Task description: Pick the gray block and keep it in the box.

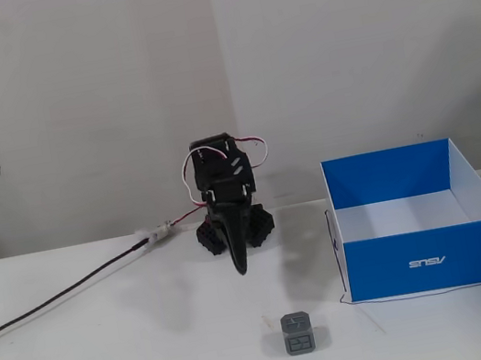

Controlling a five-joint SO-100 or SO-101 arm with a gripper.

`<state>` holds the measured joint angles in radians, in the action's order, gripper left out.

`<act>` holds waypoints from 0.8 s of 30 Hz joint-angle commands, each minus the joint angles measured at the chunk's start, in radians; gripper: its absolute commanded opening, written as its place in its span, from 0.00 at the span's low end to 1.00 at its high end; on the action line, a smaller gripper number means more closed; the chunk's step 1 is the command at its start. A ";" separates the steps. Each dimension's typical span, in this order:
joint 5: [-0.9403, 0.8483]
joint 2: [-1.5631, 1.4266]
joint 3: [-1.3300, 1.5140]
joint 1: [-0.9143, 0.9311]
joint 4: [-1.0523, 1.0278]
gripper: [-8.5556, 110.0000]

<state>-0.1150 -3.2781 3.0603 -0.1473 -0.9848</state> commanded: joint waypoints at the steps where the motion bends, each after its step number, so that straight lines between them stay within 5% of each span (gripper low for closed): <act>1: 0.014 -0.146 -0.184 -0.032 -0.040 0.07; 8: 0.071 -0.020 -0.310 -0.092 -0.126 0.07; 24: 0.193 0.769 -0.741 -0.127 -0.176 0.07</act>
<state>0.0660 -2.5710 2.4114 -0.2638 -1.1612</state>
